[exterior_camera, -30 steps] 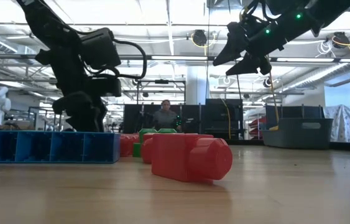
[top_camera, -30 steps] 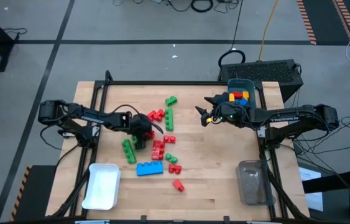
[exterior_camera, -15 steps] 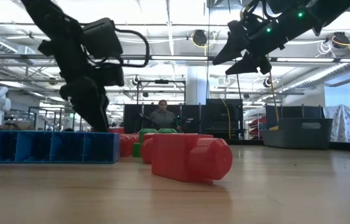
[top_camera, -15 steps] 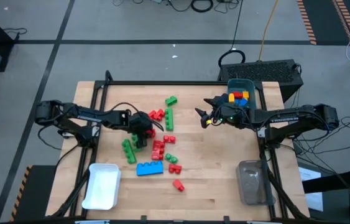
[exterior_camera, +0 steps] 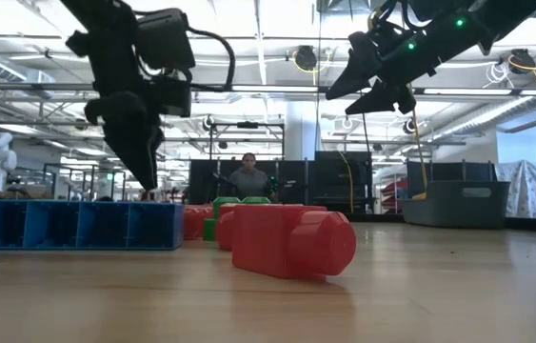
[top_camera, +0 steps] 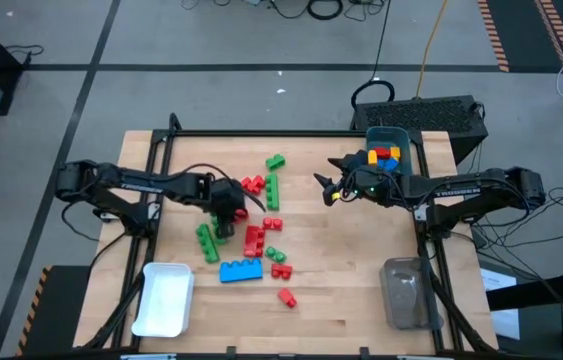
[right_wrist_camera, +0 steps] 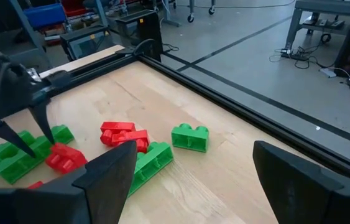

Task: Sort blocks by size
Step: Put the two stud red game piece into the white bin, then put the one stud red game piece into the blue bin

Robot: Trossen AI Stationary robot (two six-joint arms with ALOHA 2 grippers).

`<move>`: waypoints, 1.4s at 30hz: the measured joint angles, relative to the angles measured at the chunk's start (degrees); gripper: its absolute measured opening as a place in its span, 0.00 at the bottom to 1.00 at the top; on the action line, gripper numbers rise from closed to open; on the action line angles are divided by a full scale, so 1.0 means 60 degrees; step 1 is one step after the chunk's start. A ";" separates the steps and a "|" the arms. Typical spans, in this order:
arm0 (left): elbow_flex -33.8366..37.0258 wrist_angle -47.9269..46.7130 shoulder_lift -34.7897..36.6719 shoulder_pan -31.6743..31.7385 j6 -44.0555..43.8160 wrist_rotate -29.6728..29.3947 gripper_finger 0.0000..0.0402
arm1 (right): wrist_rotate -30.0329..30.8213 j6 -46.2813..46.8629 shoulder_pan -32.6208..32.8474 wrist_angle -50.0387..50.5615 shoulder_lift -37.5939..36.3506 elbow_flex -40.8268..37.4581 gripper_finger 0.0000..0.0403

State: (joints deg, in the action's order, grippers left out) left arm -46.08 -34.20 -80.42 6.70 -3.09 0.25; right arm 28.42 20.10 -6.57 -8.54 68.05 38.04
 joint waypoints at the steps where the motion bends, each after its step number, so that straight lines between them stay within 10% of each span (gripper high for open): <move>1: -0.0108 -0.0194 0.0000 -0.0066 -0.0027 -0.0086 0.29 | 0.0000 0.0000 0.0000 0.0000 0.0000 0.0000 0.77; 8: -0.0364 -0.0432 0.0000 -0.0203 -0.0235 -0.0417 0.29 | -0.0396 -0.0090 -0.0014 -0.0106 0.0157 0.0000 0.77; 17: -0.0368 -0.0279 0.0283 -0.0381 -0.0329 -0.0219 0.29 | -0.3734 -0.0484 0.0602 -0.2519 0.2793 -0.0004 0.77; 29: -0.0368 0.1097 0.0721 -0.1724 0.0403 -0.0189 0.29 | -0.3407 -0.0232 0.3656 -0.3037 0.4426 0.0235 0.73; 42: -0.0368 0.1411 0.0718 -0.2727 0.0316 -0.0201 0.29 | -0.3198 0.1716 0.4866 0.2655 0.6155 0.4927 0.69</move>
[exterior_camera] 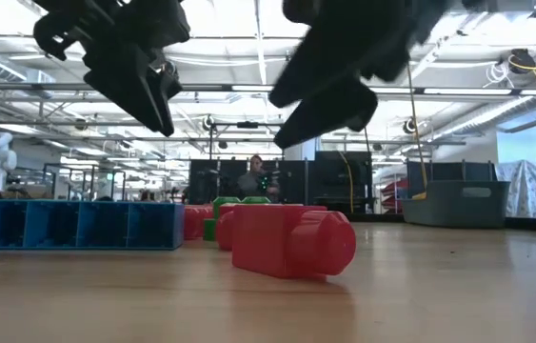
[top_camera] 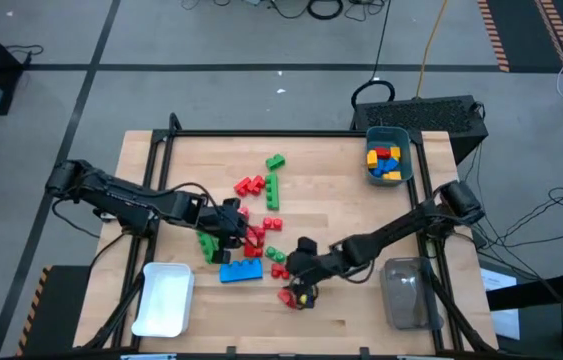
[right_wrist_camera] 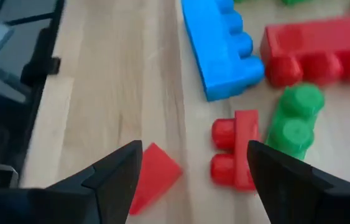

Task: Sort blocks by size
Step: Put the one stud red game piece into the blue bin

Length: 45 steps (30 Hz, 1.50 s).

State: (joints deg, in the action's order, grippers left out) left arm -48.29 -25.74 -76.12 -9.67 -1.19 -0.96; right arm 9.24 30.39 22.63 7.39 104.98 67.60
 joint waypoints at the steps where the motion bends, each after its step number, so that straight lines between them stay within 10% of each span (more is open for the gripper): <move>1: 0.0000 -0.0003 0.0000 -0.0056 0.0003 -0.0063 0.29 | -0.0004 0.0500 0.0008 0.0468 0.0107 0.0369 0.69; 17: 0.0004 -0.0706 0.0000 -0.0236 -0.0028 -0.0210 0.29 | -0.0365 0.6173 0.0480 0.4501 0.2319 0.3962 0.69; 45: 0.0007 -0.0547 -0.0004 -0.1243 -0.0477 -0.1177 0.29 | -0.0547 0.7023 0.0642 0.5620 0.3582 0.4920 0.64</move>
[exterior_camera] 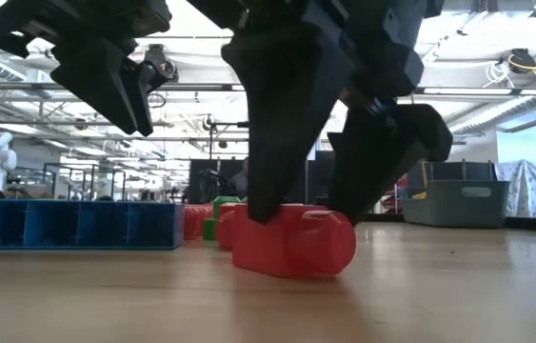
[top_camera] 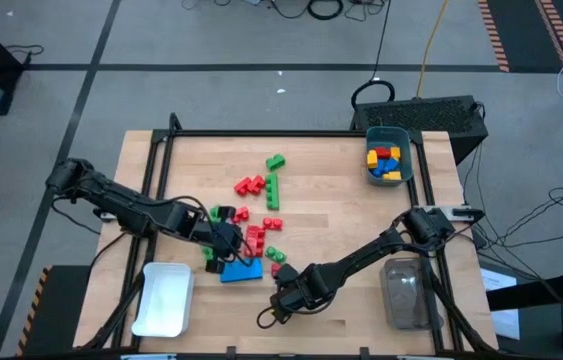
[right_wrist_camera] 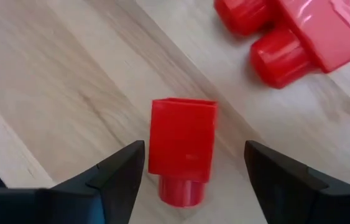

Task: Sort blocks by size
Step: Put the one stud red game piece into the blue bin

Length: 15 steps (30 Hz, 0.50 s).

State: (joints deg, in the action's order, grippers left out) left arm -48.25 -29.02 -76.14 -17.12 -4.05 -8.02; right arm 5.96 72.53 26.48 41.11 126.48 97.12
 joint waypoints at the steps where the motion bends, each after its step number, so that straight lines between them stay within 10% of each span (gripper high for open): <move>1: 0.0000 0.0000 0.0000 0.0000 0.0000 -0.0009 0.29 | 0.0000 0.0000 0.0000 0.0043 0.0002 0.0000 0.62; 15: 0.0000 -0.0045 0.0000 0.0000 0.0044 -0.0173 0.29 | -0.0055 -0.0459 -0.0049 0.0093 0.0015 0.0000 0.30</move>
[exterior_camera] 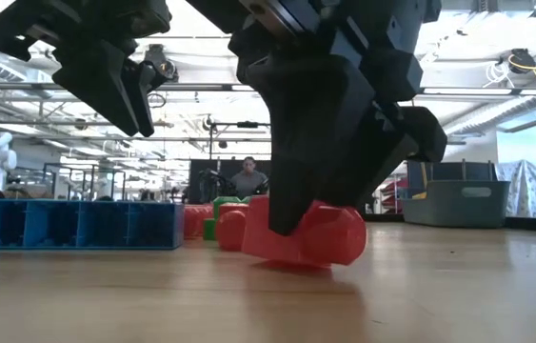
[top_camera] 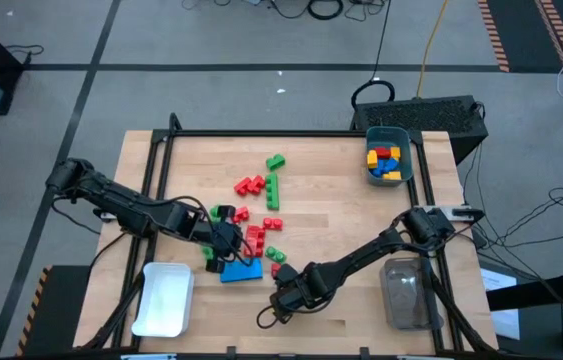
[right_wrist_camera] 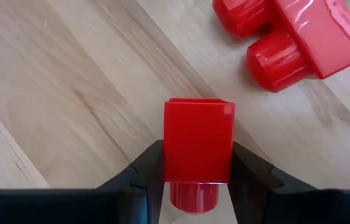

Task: Sort blocks by size
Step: Put the one stud red game piece into the blue bin

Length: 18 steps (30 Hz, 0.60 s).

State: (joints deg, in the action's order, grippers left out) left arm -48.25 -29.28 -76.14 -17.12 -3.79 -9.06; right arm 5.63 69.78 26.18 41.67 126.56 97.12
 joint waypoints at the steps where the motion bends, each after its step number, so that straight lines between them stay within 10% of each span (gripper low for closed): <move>1: 0.0000 -0.0006 0.0000 0.0000 0.0000 -0.0001 0.29 | -0.0004 -0.0032 -0.0007 0.0007 -0.0002 0.0000 0.30; 18: 0.0000 0.0015 0.0000 0.0011 0.0010 -0.0076 0.29 | 0.0357 -0.0343 -0.0259 0.3097 -0.1496 0.0000 0.32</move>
State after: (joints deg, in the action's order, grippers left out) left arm -48.25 -29.19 -76.14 -17.06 -3.73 -9.52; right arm 7.77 67.72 24.63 60.25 117.59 97.12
